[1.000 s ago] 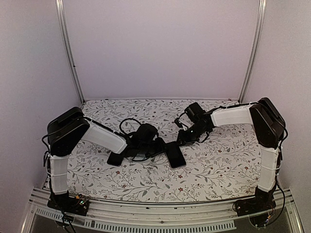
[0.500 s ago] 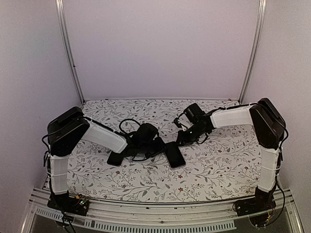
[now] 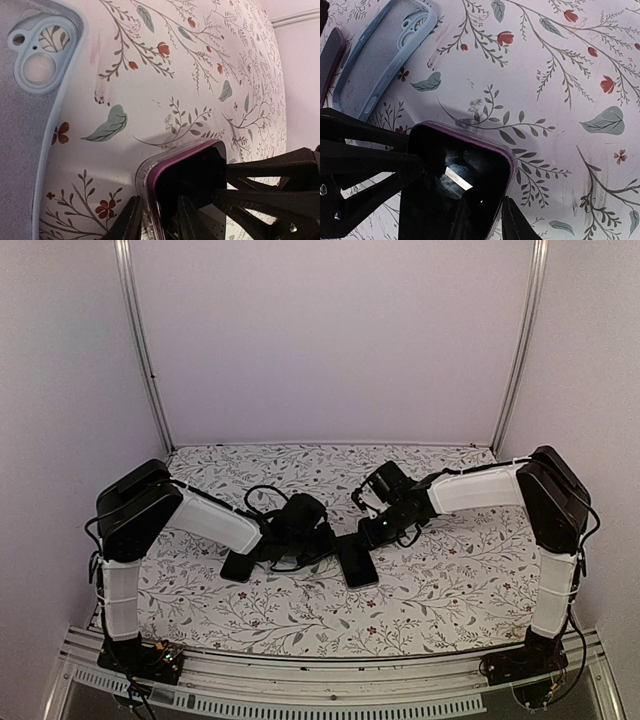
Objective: Put the phone into the phone case
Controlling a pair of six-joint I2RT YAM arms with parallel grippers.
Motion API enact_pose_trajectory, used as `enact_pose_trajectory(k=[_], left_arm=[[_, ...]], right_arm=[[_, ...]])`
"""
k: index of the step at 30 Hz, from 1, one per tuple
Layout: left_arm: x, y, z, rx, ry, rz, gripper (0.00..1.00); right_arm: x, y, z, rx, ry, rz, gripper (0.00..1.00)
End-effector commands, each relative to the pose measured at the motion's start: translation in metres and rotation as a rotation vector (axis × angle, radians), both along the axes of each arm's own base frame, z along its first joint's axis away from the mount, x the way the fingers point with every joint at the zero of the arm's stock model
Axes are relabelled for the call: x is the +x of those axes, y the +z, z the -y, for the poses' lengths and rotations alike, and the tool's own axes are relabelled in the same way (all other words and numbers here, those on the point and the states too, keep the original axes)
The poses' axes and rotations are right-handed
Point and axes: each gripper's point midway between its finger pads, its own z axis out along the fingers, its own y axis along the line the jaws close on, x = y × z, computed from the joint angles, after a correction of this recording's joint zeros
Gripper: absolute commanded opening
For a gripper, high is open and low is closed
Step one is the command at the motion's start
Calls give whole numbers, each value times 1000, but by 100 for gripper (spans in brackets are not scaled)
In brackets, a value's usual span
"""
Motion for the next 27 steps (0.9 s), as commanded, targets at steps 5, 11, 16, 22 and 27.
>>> enact_pose_trajectory(k=[5, 11, 16, 22, 27], left_arm=[[-10, -18, -18, 75, 7, -52, 26], [-9, -13, -17, 76, 6, -33, 27], [-9, -12, -15, 76, -2, -30, 27], [-10, -12, -14, 76, -5, -30, 27], [-10, -12, -13, 78, -11, -27, 29]], right_arm=[[-25, 35, 5, -83, 49, -17, 38], [-41, 55, 6, -33, 72, -27, 18], [-58, 37, 8, -38, 67, -91, 0], [-85, 0, 4, -32, 103, -183, 0], [-101, -37, 12, -81, 99, -259, 0]])
